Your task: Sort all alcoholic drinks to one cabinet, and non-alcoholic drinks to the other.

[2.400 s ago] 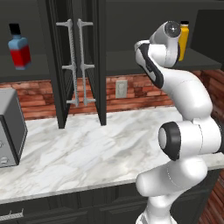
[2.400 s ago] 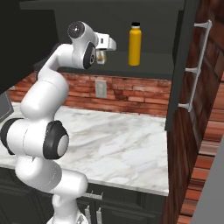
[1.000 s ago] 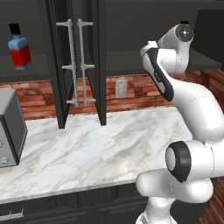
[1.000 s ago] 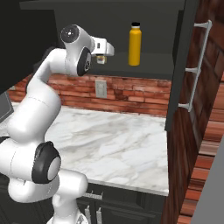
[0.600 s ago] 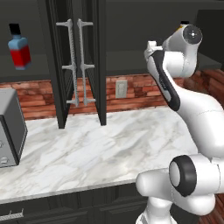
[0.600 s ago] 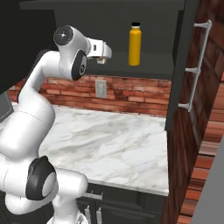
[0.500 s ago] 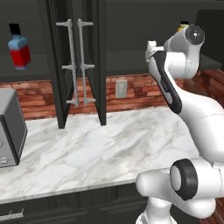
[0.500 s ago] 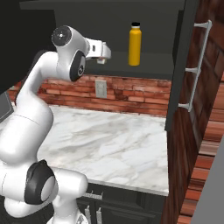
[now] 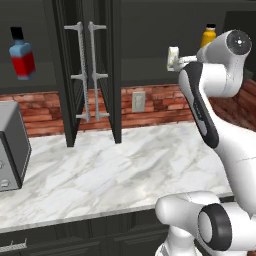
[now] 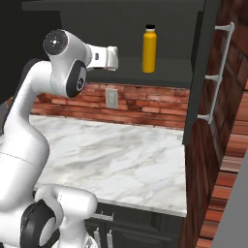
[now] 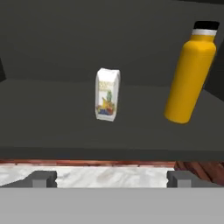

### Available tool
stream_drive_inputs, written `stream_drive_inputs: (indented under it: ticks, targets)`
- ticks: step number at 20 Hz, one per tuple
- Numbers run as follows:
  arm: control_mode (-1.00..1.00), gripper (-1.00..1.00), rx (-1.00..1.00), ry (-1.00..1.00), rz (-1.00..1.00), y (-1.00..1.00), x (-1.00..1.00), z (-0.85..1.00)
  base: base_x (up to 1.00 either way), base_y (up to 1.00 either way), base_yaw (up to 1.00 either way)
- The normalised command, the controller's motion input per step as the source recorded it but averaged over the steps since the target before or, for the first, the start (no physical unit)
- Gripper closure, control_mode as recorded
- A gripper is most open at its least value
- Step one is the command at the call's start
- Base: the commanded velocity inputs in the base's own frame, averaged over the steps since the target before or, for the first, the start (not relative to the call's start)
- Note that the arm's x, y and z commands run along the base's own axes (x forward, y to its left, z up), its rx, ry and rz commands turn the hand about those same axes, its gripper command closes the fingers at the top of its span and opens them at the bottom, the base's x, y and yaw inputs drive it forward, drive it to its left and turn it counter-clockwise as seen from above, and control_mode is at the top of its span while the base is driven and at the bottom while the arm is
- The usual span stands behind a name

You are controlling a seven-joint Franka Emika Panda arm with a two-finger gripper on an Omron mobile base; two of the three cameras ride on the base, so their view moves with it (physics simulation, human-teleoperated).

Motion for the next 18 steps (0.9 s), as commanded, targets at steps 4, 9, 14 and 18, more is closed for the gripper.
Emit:
stream_drive_inputs:
  ticks: [4, 9, 14, 18]
  targets:
    - [-1.00, -1.00, 0.00, 0.00, 0.00, 0.00, -0.55, 0.03, 0.00, 0.00, 0.00]
    - [-1.00, -1.00, 0.00, 0.00, 0.00, 0.00, -0.54, 0.04, 0.00, 0.00, 0.00]
    - [-1.00, -1.00, 0.00, -0.02, 0.00, 0.00, -0.57, 0.06, 0.00, 0.00, 0.00]
    - [-1.00, -1.00, 0.00, -0.02, 0.00, 0.00, -0.57, 0.05, 0.00, 0.00, 0.00]
